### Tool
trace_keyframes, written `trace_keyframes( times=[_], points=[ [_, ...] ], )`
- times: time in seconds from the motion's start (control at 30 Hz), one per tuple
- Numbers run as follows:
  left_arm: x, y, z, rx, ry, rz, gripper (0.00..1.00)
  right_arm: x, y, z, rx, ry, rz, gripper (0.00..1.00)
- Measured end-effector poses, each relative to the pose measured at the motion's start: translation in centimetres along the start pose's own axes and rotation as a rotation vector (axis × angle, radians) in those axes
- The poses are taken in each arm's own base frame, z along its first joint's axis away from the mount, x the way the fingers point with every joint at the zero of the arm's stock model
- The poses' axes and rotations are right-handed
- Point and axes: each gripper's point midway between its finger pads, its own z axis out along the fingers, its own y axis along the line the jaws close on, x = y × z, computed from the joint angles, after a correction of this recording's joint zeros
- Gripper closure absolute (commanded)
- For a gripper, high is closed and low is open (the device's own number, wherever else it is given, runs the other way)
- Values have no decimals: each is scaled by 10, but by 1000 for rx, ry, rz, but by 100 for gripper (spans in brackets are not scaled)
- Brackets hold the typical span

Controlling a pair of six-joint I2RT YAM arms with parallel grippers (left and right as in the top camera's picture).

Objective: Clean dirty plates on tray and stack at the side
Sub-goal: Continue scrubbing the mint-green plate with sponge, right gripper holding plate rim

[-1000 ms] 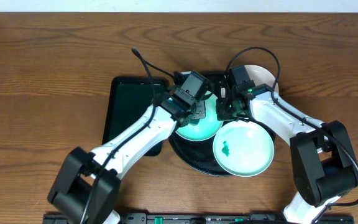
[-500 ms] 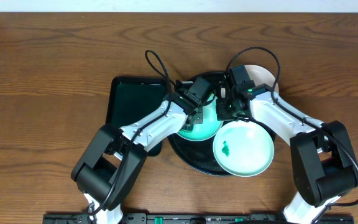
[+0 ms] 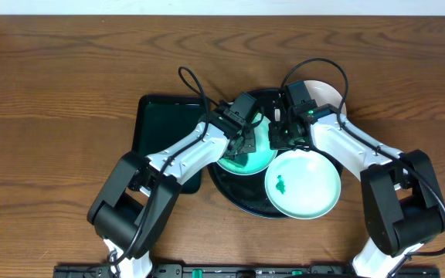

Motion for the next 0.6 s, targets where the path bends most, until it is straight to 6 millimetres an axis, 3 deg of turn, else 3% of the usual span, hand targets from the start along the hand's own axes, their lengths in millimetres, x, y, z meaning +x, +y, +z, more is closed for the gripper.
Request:
trace_keyframes(
  times=[0.13, 0.33, 0.43, 0.6],
  points=[
    [5, -19, 1, 92, 33, 9, 92, 0, 0, 0, 0, 0, 0, 99],
    [7, -30, -4, 150, 53, 12, 92, 0, 0, 0, 0, 0, 0, 99],
    [1, -33, -16, 174, 32, 9, 93, 0, 0, 0, 0, 0, 0, 99],
    [-25, -29, -52, 178, -86, -7, 92, 0, 0, 0, 0, 0, 0, 99]
  ],
)
